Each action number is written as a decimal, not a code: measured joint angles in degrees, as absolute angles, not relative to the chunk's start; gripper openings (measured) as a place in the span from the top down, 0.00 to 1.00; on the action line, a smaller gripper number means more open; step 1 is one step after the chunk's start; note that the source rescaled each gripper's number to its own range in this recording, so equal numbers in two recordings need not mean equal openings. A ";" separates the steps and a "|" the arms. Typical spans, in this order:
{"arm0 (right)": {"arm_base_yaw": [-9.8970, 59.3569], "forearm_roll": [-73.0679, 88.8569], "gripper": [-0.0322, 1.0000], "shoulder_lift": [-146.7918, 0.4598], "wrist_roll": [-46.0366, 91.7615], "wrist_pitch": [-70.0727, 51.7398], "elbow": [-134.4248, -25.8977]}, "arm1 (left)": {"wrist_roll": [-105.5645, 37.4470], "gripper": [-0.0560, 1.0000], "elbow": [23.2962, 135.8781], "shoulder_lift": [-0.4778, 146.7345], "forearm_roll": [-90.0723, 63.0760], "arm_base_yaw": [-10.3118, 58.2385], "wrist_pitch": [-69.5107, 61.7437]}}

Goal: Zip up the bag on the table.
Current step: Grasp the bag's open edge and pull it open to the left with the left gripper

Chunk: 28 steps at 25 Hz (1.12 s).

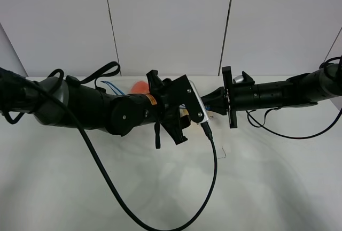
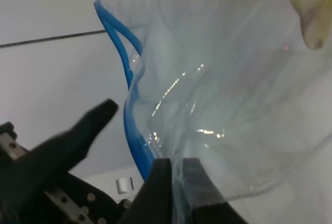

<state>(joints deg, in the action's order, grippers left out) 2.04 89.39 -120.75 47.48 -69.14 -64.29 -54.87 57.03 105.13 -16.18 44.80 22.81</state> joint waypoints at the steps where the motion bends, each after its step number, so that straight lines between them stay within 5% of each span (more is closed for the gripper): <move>1: 2.04 89.44 0.97 -120.75 47.48 -69.14 -64.29 | -54.87 0.21 57.03 105.13 -16.18 45.00 22.81; 9: 2.04 89.55 0.97 -120.75 47.48 -69.14 -64.29 | -54.87 0.44 57.03 105.67 -16.23 45.17 22.81; 28: 2.04 89.77 0.97 -120.75 46.57 -69.14 -64.29 | -54.87 0.47 57.03 105.84 -15.77 45.21 24.52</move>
<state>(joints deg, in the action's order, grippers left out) 2.04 89.77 -120.75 46.57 -69.14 -64.29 -54.87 57.03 105.84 -15.77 45.21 24.52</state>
